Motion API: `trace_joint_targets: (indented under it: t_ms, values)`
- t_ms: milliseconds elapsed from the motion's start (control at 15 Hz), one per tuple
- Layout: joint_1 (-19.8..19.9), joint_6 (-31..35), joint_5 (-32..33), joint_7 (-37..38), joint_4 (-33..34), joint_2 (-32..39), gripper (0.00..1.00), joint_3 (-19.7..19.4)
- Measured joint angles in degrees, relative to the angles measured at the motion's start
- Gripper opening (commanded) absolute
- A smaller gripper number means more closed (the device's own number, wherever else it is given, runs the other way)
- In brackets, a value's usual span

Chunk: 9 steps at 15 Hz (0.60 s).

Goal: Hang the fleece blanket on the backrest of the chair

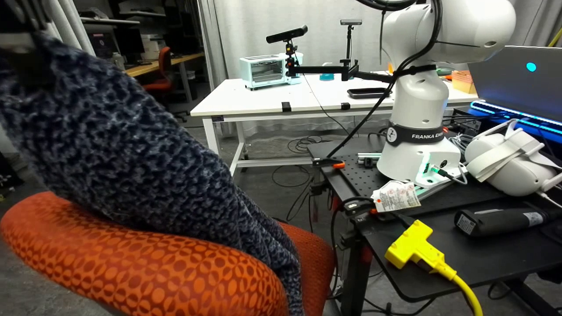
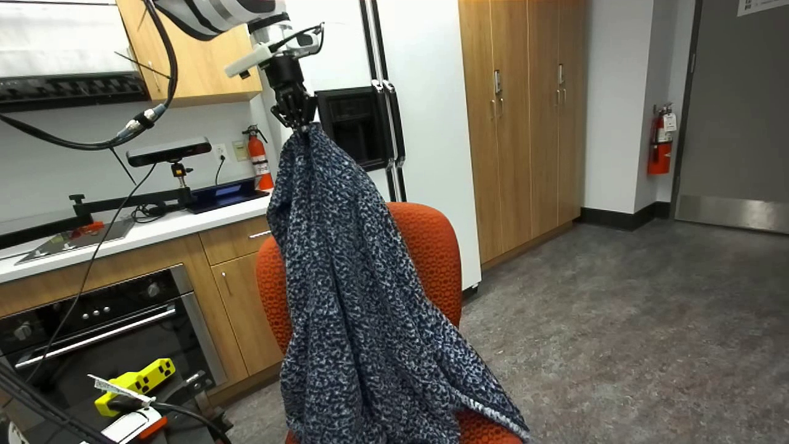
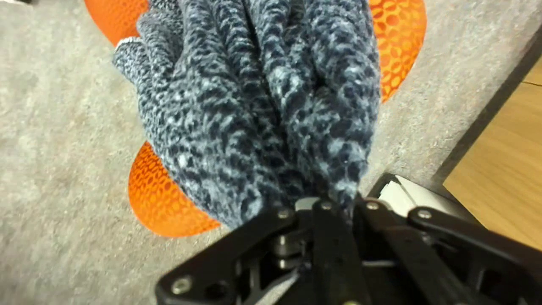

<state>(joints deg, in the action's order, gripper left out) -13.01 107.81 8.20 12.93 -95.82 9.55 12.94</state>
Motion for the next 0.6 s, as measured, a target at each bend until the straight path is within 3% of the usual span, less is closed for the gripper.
trace_joint_targets:
  t_ms: [333, 600]
  values:
    - [-8.06, -2.02, 11.39, 4.62, 10.72, 6.48, 0.02, 0.94]
    - [-12.32, -3.72, 17.27, 4.93, 18.55, 10.91, 0.02, 0.76]
